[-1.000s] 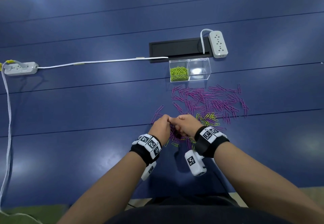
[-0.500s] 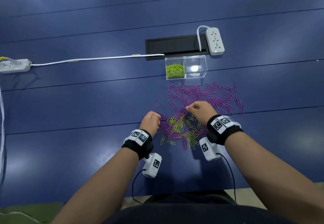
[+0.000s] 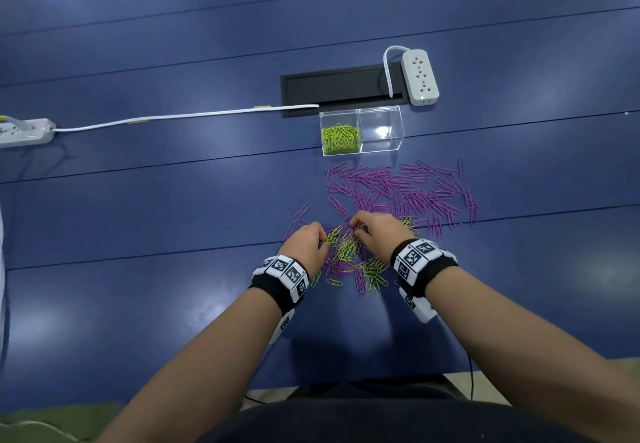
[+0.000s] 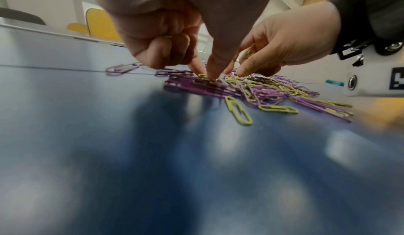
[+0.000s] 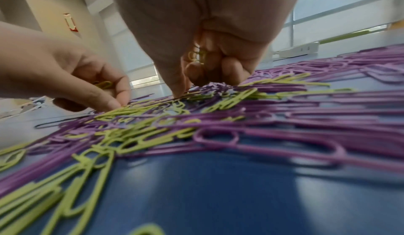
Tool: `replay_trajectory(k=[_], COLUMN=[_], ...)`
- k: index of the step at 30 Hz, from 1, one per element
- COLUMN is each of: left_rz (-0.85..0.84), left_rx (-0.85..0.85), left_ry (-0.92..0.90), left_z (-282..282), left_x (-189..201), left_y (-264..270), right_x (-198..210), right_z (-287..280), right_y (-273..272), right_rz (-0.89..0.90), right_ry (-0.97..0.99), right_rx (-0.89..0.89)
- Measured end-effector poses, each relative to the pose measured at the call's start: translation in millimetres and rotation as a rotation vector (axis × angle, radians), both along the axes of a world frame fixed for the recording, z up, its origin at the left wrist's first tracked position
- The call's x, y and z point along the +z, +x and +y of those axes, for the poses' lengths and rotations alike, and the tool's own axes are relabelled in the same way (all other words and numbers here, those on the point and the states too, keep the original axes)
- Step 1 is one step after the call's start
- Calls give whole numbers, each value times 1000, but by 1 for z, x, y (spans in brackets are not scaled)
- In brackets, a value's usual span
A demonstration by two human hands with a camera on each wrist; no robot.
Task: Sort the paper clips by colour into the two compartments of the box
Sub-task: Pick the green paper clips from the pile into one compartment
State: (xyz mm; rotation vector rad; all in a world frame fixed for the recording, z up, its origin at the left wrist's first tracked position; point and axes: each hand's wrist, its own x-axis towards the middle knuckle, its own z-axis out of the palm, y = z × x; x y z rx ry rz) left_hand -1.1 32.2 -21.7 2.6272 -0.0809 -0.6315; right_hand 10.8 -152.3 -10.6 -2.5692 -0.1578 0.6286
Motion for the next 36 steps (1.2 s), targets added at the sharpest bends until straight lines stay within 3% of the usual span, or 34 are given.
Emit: replay_trajectory(k=[6,15,21,26,30,36], left_rz=[6,67,69,16,-8,-47], left_rx=[20,49,-9,52,209,359], left_ry=[10,18,13,-125,-218,-352], left_z=[-7,-14,-11,-7,-6,-15], left_x=[2,2,3,3,16,25], left_y=[-1,4,3,8,24,71], right_x=[-2,-2,-4,-7,-8,6], right_z=[-17,2,5,7,7,-3], right_y=[1,-11,-10,-11,-14,-6], right_rz=[-38,21,-12,-42,-8,92], right_ry=[21,3,-29,-20,55,288], right_rx=[-95,227,264,297,215,-130])
